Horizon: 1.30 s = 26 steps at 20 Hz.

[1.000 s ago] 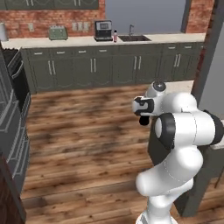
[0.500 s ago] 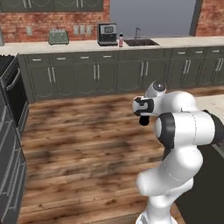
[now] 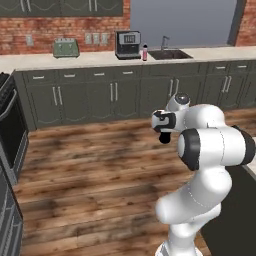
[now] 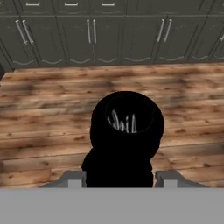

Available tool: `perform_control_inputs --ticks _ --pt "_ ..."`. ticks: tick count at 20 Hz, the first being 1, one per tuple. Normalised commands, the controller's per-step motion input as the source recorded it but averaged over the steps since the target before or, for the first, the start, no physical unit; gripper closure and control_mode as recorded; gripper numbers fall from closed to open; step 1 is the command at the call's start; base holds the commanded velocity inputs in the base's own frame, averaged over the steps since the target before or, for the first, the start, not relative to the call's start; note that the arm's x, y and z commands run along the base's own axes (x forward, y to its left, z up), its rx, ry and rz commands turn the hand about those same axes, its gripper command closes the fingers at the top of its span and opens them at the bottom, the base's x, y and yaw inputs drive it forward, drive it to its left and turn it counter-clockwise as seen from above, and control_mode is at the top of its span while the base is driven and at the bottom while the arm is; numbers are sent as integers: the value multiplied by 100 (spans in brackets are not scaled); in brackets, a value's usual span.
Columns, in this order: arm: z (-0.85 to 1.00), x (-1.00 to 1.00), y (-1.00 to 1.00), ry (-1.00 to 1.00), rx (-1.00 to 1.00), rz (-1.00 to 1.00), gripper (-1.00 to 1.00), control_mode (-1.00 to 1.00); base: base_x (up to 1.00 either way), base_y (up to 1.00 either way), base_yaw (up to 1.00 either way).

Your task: Place the large bottle from the dining counter next to the other large bottle outside the sink, and place the small bottle from the dining counter next to the other small bottle inside the sink.

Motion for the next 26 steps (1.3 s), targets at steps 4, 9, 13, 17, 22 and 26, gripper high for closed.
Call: perform_control_inputs --ticks 4,9,13,17,22,26 --pt "0 0 0 0 0 0 100 100 100 0 0" --pt "0 0 0 0 0 0 100 100 100 0 0" --pt "0 0 0 0 0 0 100 100 98 0 0" --pt "0 0 0 0 0 0 100 100 95 -1 0" --pt "0 0 0 0 0 0 100 100 74 -25 0" --pt "0 0 0 0 0 0 100 100 55 -62 0"
